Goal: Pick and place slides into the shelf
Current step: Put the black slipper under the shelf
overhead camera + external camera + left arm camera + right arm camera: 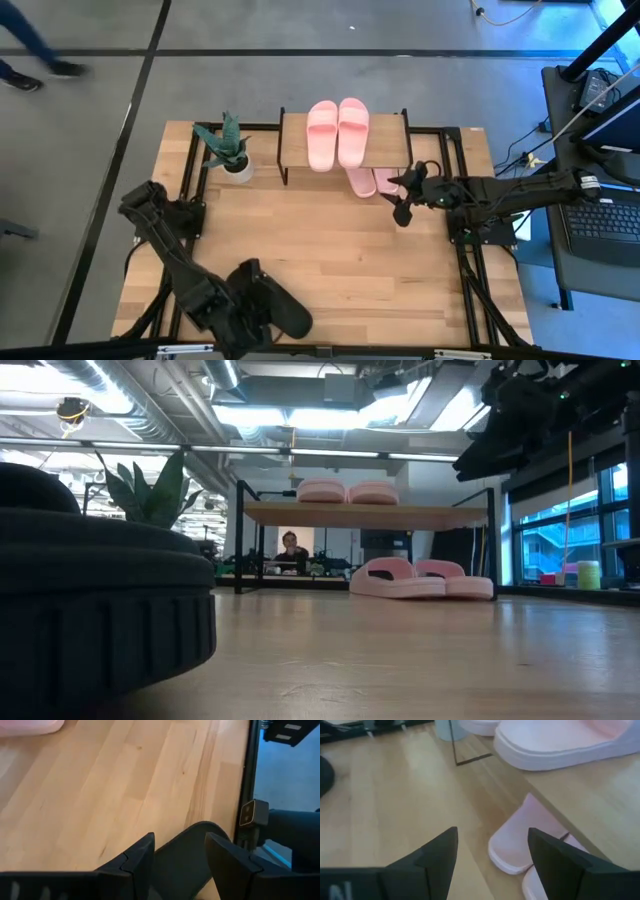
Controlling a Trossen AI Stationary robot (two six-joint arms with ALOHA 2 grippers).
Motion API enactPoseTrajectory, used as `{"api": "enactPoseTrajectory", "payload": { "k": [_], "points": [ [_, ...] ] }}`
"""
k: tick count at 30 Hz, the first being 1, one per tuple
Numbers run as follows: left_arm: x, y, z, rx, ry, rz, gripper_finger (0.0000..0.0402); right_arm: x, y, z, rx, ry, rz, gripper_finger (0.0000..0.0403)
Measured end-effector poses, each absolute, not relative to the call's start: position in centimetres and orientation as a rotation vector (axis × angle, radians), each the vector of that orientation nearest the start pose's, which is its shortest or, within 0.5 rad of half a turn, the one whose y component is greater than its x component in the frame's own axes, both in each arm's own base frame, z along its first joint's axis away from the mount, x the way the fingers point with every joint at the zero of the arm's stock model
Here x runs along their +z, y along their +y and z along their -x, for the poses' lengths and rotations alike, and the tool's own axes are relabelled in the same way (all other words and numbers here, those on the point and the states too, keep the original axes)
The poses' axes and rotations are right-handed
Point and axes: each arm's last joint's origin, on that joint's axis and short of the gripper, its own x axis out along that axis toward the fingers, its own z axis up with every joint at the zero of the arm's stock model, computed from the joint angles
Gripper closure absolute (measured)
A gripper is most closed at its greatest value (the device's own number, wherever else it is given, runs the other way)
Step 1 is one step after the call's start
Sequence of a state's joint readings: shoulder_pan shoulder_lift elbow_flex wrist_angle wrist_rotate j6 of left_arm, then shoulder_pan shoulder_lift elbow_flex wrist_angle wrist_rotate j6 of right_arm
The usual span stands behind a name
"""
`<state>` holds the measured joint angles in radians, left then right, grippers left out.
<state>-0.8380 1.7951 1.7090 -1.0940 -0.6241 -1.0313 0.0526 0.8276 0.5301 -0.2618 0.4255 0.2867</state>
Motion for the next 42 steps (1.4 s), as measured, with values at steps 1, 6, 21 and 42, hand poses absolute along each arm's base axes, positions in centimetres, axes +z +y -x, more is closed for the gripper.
{"api": "enactPoseTrajectory", "payload": {
  "k": [1, 6, 21, 42],
  "points": [
    [31.4, -26.0, -25.8, 0.269, 0.843, 0.182, 0.0235, 23.4, -0.1, -17.4, -0.429, 0.484, -0.143, 0.0161],
    [29.8, -26.5, -27.5, 0.314, 0.926, 0.216, 0.0235, 23.5, 0.5, -17.4, -0.394, 0.471, -0.139, 0.0161],
    [25.5, -24.9, -30.4, 0.566, 1.262, 0.309, 0.0235, 23.5, 1.6, -17.4, -0.333, 0.481, -0.122, 0.0161],
    [22.4, -21.6, -32.8, 0.759, 1.626, 0.532, 0.0235, 23.2, 1.5, -17.2, -0.341, 0.51, -0.13, 0.0161]
  ]
}}
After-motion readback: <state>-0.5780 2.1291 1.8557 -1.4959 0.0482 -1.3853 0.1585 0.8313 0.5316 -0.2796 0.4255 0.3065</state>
